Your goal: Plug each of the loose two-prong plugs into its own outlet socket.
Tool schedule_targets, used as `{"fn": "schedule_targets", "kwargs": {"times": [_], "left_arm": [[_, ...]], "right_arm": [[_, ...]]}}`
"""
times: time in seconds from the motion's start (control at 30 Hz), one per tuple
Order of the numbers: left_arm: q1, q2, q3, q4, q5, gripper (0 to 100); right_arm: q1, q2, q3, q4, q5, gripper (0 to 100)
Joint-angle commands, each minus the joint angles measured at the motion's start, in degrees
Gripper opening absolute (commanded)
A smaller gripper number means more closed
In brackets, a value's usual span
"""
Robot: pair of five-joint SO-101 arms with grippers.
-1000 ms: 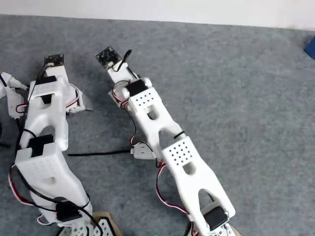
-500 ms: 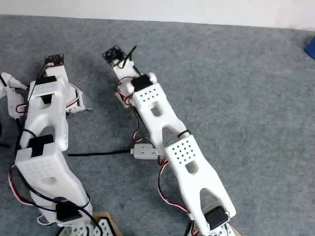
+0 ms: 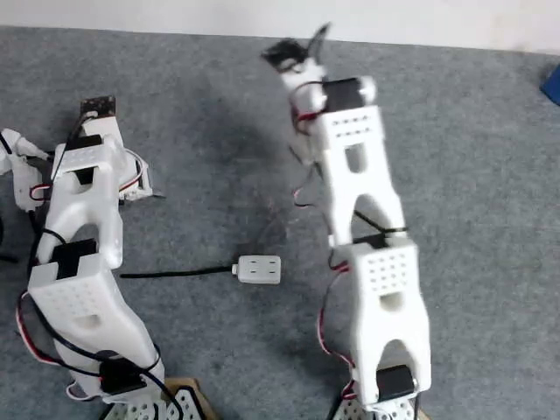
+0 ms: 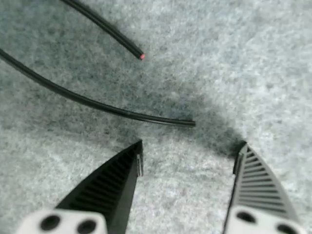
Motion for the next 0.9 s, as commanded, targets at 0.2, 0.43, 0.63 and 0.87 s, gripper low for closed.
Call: {"fn": "schedule_targets", "kwargs": {"times": [0.2,0.43,0.63,0.87], "left_arm": [[2.51,-0.22,-0.4,-0.44,0.09,31],[3.74,-0.4,-0.31,-0.35,-0.53,31],[4.26,-0.48,-0.31,-0.35,-2.11,31],[4.44,-0.75,-1.01,-0.35,-2.29,31]], "right_arm": [[-0.57,-34.24,56.57,-13.32,5.63,0.8],[2.59,-49.63,100.44,-46.37,5.98,0.8],[2.24,-50.24,109.32,-53.58,4.31,0.8],[2.86,-50.15,109.85,-53.41,-1.41,1.3]]}}
